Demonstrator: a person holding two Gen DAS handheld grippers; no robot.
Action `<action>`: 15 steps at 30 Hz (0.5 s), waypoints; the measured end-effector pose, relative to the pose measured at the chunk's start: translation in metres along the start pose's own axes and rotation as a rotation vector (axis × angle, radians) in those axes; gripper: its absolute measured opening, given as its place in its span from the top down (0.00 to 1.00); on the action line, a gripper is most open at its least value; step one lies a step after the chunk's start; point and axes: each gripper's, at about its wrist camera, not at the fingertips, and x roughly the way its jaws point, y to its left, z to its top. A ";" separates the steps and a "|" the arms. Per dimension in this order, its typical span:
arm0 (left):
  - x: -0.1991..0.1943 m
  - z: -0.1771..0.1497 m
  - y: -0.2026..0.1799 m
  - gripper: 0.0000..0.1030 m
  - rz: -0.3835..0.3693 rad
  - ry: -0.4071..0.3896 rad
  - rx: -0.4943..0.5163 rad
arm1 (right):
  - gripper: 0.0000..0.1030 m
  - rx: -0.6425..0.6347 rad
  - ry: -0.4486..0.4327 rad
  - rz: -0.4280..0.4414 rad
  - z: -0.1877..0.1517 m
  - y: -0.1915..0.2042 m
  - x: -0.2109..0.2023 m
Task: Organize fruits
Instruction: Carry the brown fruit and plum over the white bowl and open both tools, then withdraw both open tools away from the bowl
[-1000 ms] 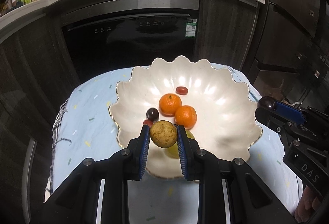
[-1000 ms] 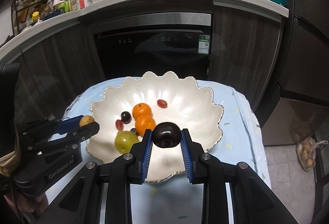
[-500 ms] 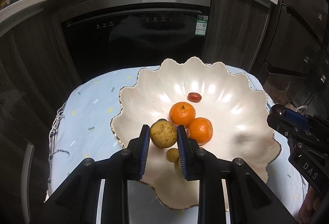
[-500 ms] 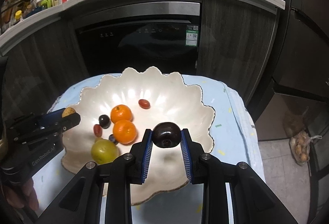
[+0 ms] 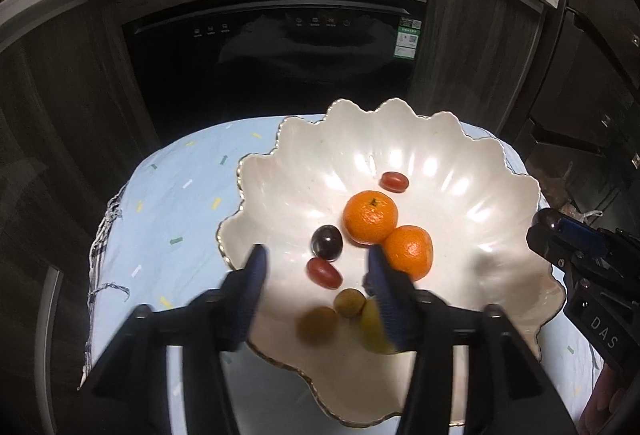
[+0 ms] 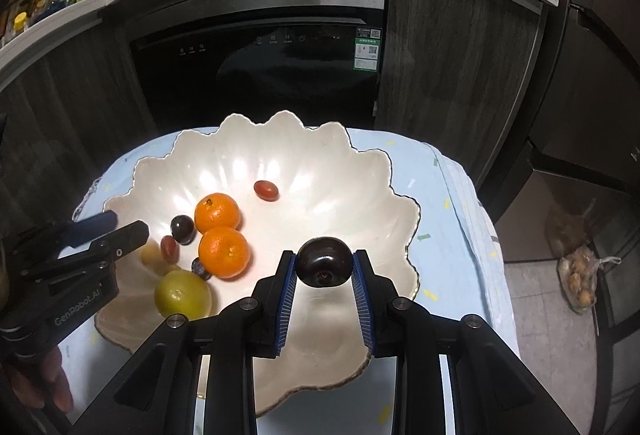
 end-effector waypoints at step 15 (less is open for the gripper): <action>-0.028 0.005 0.007 0.12 0.061 -0.052 -0.025 | 0.31 0.030 -0.058 -0.050 0.006 -0.002 -0.025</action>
